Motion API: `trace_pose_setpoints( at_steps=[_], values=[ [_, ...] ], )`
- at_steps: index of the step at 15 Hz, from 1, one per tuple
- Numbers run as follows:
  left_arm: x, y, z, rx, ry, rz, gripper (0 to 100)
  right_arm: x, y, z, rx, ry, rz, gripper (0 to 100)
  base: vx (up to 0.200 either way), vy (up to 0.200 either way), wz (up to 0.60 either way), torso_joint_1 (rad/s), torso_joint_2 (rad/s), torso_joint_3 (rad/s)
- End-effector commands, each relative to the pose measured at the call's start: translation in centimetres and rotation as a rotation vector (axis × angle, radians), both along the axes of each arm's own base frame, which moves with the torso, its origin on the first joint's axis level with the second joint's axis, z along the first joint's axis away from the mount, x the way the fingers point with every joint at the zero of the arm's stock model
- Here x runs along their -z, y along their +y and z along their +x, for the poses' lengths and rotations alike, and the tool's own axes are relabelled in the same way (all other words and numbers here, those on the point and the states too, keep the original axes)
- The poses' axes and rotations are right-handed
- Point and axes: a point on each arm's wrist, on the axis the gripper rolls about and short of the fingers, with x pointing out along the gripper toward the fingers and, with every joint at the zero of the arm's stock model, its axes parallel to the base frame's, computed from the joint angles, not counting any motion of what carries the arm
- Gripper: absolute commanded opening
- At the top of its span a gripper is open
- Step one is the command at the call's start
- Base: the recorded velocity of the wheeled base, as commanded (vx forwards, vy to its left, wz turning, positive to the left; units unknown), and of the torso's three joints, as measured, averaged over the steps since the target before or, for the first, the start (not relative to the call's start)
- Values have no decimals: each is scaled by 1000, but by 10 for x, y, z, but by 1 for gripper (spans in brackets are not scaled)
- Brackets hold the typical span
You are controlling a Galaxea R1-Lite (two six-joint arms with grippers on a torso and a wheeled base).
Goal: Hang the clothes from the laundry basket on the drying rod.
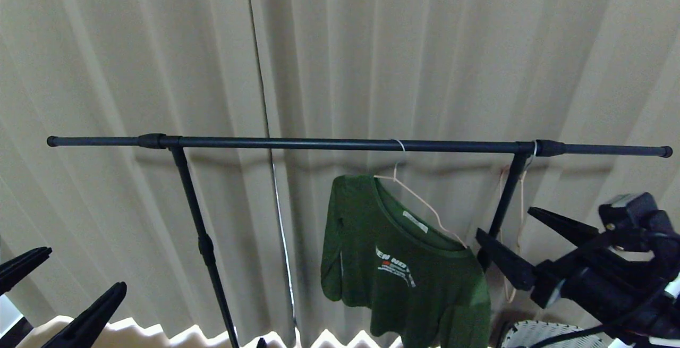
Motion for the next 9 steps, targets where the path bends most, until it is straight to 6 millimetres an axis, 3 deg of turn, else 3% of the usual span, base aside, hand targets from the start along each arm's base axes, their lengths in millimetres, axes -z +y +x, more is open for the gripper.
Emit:
trace_pose_setpoints(
  at_steps=[1, 5, 9],
  values=[
    [3, 1, -5, -12, -10, -8, 100, -9, -33, -37, 76, -65, 28, 100, 0, 0, 0, 0, 0, 0],
    [16, 8, -24, -116, -19, -9, 100, -5, -60, -66, 212, -18, 3, 100, 0, 0, 0, 0, 0, 0],
    [41, 13, -61, -216, 95, -35, 100, 21, -80, -115, 344, 100, -50, 100, 0, 0, 0, 0, 0, 0]
  ],
)
